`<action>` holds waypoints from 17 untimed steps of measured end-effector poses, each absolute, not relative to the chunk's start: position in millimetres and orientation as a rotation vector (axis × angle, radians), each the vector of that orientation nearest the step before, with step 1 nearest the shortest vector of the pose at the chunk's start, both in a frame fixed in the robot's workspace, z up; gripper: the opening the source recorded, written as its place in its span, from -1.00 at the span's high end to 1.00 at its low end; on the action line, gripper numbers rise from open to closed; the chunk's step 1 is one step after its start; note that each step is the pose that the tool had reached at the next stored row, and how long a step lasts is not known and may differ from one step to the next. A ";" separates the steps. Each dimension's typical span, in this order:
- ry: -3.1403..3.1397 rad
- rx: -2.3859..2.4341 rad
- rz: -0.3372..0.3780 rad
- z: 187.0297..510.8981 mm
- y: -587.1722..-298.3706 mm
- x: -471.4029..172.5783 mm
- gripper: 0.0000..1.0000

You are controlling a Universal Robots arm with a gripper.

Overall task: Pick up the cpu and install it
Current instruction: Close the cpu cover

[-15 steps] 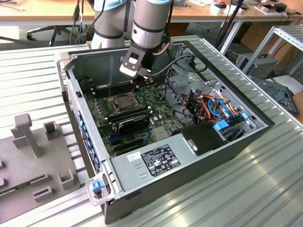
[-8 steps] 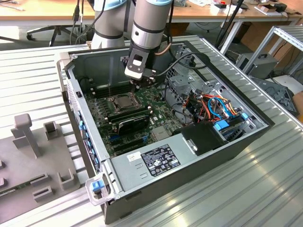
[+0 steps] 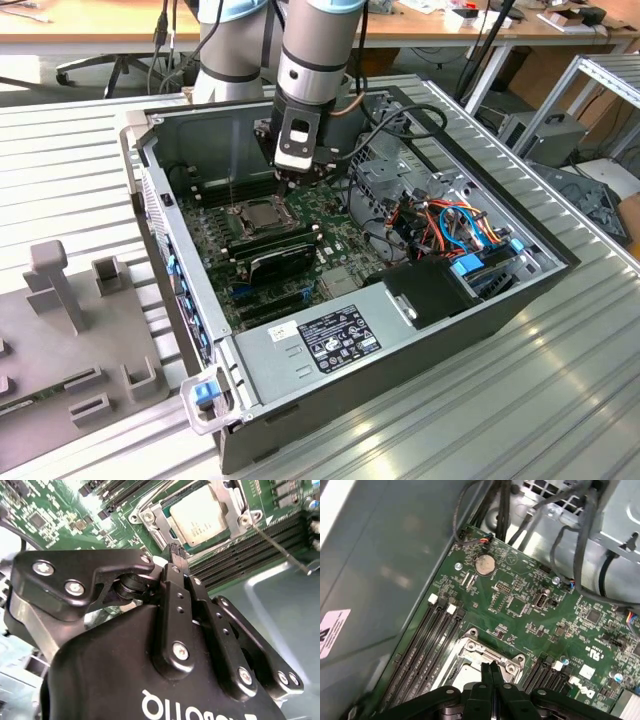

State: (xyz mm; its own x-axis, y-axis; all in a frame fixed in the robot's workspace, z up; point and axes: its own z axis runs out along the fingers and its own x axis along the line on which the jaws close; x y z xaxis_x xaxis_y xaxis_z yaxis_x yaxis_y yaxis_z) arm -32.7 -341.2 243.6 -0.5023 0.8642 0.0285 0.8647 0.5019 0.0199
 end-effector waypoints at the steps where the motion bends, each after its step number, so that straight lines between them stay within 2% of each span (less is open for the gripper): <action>1: -2.723 -1.536 -0.049 243.4 -341.2 -32.7 0.79; 17: -2.983 -0.916 -0.042 239.9 -341.2 -32.7 0.79</action>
